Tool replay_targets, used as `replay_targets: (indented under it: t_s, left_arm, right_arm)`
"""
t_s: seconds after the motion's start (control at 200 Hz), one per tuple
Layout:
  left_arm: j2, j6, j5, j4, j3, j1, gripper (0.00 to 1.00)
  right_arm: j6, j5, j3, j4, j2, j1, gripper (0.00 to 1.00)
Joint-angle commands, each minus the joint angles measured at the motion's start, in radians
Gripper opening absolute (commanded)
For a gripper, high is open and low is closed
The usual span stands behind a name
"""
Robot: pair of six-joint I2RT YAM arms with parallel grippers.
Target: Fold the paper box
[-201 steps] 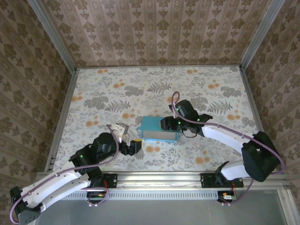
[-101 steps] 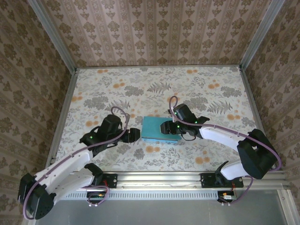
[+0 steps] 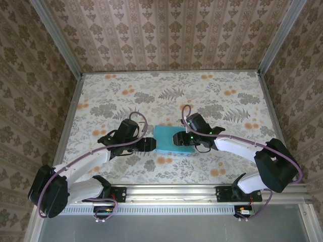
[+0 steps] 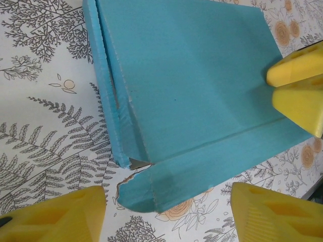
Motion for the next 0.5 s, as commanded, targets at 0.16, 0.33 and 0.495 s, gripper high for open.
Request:
replay_targets:
  t_s: [0.16,0.33,0.495]
  left_arm:
    - [0.094,-0.008,0.042,0.104,0.052,0.015,0.65]
    - [0.15,-0.009,0.056,0.125,0.075,0.018,0.63]
    - [0.195,-0.028,0.087,0.124,0.09,0.021,0.59]
  right_arm:
    - [0.01,0.016,-0.012,0.019,0.016,0.011,0.52]
    - [0.006,0.015,-0.012,0.016,0.018,0.013,0.52]
    - [0.008,0.015,-0.015,0.025,0.027,0.013,0.51]
